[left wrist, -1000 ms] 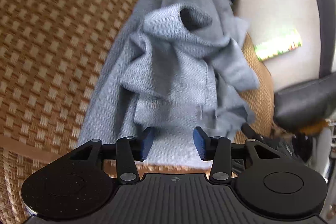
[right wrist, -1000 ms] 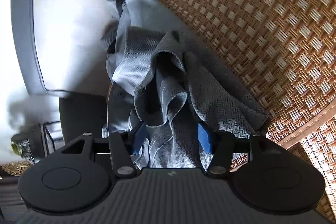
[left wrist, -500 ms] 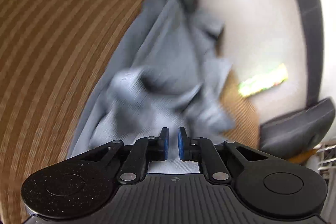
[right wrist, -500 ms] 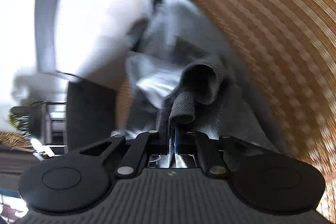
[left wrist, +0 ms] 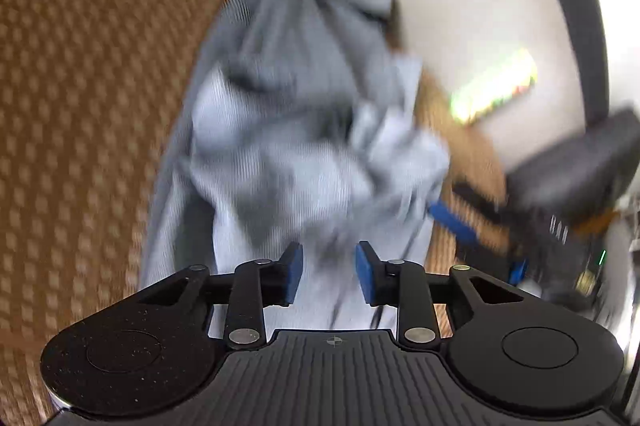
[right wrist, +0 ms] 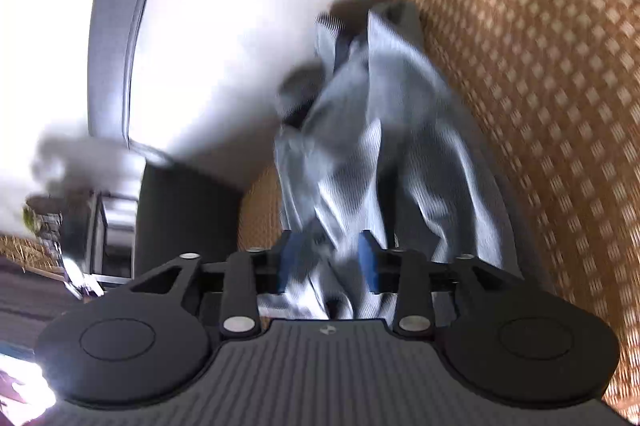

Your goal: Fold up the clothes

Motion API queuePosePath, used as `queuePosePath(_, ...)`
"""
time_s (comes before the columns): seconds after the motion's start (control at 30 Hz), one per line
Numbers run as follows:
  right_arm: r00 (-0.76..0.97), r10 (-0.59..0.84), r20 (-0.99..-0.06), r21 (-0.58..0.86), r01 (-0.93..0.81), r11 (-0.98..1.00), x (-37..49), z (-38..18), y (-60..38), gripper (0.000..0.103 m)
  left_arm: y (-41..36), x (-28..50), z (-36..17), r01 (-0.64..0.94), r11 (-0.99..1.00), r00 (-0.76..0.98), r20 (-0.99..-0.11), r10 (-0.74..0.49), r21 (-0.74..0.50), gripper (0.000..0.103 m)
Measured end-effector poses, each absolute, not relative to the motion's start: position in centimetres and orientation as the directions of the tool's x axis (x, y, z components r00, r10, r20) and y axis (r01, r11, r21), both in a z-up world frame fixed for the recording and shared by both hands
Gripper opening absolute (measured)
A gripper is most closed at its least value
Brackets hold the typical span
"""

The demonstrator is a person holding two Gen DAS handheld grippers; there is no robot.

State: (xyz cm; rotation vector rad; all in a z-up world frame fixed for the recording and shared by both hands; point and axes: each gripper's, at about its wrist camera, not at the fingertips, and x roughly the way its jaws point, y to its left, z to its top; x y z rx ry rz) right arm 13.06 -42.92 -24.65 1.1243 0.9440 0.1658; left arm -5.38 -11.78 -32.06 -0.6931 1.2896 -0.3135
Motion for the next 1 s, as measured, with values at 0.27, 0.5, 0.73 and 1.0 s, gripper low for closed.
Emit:
queuePosePath(0.27,0.571,0.591,-0.570,0.821,0.430,0.376,10.7,-27.1,-41.9,0.044,-12.4,-6.1,-33.0,-0.198,0.806,0.253,-0.823,-0.508,-0.558,0.054)
queuePosePath(0.5,0.575,0.569,-0.588,0.807,0.470,0.358,11.2,-29.0,-41.0,0.043,-12.4,-4.7,-33.9,-0.189,0.831,0.259,-0.843,-0.471,-0.522,0.050)
queuePosePath(0.73,0.518,0.586,-0.623,0.782,0.449,0.433,14.4,-28.6,-40.2,0.003,-9.6,-0.9,-31.5,-0.263,0.789,0.380,-0.811,-0.445,-0.556,0.025)
queuePosePath(1.0,0.707,0.403,-0.582,0.802,0.417,0.428,19.1,-24.6,-42.2,0.045,-5.2,2.9,-29.4,-0.336,0.703,0.528,-0.744,-0.411,-0.627,0.049)
